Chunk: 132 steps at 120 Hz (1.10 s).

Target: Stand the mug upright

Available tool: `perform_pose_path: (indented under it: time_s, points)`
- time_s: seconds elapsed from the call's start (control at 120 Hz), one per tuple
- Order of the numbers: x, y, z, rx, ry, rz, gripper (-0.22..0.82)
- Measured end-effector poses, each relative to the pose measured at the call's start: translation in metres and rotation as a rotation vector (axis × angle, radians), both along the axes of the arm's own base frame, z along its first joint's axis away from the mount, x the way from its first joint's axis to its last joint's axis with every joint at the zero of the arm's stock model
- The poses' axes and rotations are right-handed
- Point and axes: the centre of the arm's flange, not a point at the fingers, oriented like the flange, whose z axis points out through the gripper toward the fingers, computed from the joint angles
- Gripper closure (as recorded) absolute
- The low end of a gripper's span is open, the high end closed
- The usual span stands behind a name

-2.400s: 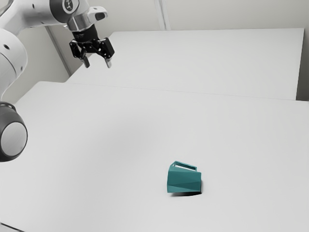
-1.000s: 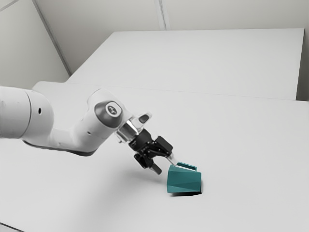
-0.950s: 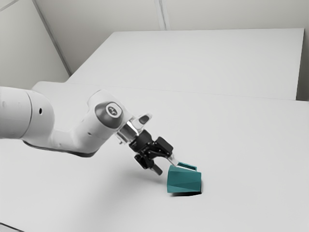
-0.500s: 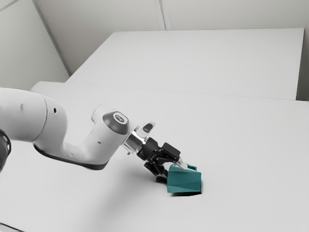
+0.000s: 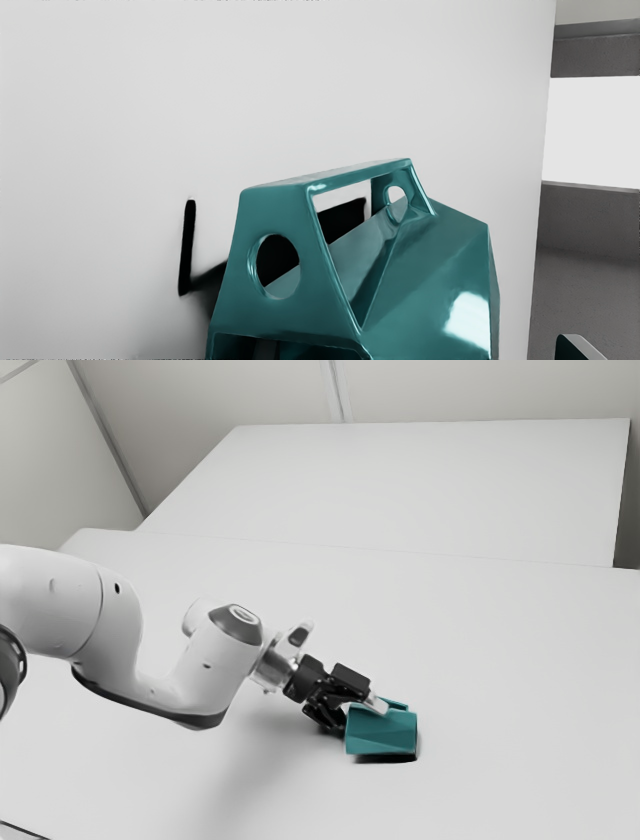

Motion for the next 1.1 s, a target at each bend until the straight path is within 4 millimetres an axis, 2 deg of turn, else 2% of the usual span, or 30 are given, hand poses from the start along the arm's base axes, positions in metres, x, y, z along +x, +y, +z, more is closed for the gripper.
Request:
perform_pose_path:
  time_s: [0.175,0.608,0.808,0.942,1.1]
  points:
    - [-0.001,0.0,0.0,-0.014,-0.034,-0.014,0.06]
    - [-0.001,-0.004,0.011,-0.063,-0.111,-0.053,0.44]
    - [-0.002,-0.006,0.013,-0.086,-0.131,-0.065,0.64]
    - [-0.001,-0.008,0.026,-0.103,-0.163,-0.073,0.72]
    - [0.001,-0.011,0.059,-0.132,-0.234,-0.086,0.76]
